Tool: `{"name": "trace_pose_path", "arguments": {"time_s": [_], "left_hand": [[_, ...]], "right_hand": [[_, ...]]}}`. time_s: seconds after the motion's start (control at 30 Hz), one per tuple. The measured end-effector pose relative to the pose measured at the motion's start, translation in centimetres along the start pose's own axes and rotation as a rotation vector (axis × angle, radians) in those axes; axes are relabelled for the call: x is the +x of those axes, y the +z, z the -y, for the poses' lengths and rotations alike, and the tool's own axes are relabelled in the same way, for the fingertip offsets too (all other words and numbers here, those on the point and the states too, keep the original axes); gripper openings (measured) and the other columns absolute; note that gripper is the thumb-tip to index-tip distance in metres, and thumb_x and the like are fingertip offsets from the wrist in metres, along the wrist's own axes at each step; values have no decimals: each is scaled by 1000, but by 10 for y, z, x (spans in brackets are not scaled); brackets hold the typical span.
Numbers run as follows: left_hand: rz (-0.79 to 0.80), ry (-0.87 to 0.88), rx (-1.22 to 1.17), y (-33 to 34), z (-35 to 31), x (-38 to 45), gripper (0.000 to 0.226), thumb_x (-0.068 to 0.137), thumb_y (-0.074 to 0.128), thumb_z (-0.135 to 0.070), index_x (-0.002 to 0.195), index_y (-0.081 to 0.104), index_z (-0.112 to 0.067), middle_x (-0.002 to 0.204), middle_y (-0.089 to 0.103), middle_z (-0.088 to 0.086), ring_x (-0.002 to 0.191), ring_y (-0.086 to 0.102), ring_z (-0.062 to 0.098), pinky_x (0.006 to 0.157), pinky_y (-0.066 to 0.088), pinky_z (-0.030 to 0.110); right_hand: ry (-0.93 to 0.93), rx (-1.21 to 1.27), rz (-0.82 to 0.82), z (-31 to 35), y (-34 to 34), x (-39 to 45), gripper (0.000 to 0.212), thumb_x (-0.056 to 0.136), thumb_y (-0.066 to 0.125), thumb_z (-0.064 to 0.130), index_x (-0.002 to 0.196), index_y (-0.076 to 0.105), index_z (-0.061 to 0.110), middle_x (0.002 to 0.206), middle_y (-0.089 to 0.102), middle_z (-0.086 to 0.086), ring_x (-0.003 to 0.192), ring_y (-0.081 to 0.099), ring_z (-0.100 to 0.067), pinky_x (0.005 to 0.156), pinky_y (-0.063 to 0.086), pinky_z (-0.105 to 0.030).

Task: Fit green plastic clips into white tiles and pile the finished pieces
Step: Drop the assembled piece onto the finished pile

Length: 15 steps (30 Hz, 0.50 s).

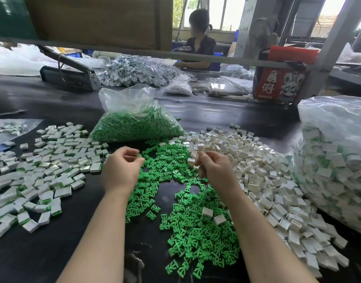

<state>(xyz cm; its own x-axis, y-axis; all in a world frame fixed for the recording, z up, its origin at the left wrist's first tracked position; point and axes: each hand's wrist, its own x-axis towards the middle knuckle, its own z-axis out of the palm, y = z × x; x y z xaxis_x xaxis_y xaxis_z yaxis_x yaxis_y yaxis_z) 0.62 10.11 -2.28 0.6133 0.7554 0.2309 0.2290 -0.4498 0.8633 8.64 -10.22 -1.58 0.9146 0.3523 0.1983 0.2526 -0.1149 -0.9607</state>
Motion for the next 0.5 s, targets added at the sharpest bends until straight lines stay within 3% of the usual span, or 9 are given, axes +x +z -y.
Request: {"name": "trace_pose_path", "arguments": {"time_s": [0.1, 0.2, 0.3, 0.43, 0.5], "left_hand": [[-144, -75, 310, -16, 17, 8, 7, 87, 72, -25, 93, 69, -27, 88, 71, 1, 86, 62, 29, 87, 44, 39], [-249, -189, 471, -21, 26, 13, 10, 90, 65, -24, 98, 70, -24, 93, 70, 8, 101, 58, 35, 95, 30, 44], [-285, -233, 530, -21, 27, 13, 17, 90, 63, -19, 104, 71, -23, 97, 69, 12, 109, 52, 36, 99, 27, 46], [-282, -119, 534, -17, 19, 11, 30, 87, 62, -14, 116, 68, -19, 117, 65, 17, 114, 49, 39, 98, 30, 50], [-271, 27, 457, -10, 10, 8, 23, 90, 62, -19, 111, 71, -17, 112, 67, 17, 109, 52, 39, 93, 34, 49]], "right_hand": [[-63, -274, -61, -3, -2, 3, 31, 100, 51, 21, 73, 64, 11, 52, 56, 3, 43, 44, -10, 46, 36, -26], [-98, -587, -147, -7, -6, 5, 25, 98, 54, 26, 80, 64, 13, 60, 60, 4, 48, 50, -9, 48, 39, -25], [-69, -837, -185, -8, -10, 3, 13, 94, 57, 29, 93, 65, 19, 80, 67, 3, 73, 62, -16, 66, 52, -30], [-121, -1016, -183, -6, -10, 2, 16, 93, 59, 30, 102, 70, 23, 93, 71, 4, 89, 62, -17, 79, 52, -30], [-159, -1057, -172, -6, -8, 3, 20, 94, 57, 31, 108, 70, 27, 103, 70, 6, 97, 59, -16, 86, 51, -32]]}}
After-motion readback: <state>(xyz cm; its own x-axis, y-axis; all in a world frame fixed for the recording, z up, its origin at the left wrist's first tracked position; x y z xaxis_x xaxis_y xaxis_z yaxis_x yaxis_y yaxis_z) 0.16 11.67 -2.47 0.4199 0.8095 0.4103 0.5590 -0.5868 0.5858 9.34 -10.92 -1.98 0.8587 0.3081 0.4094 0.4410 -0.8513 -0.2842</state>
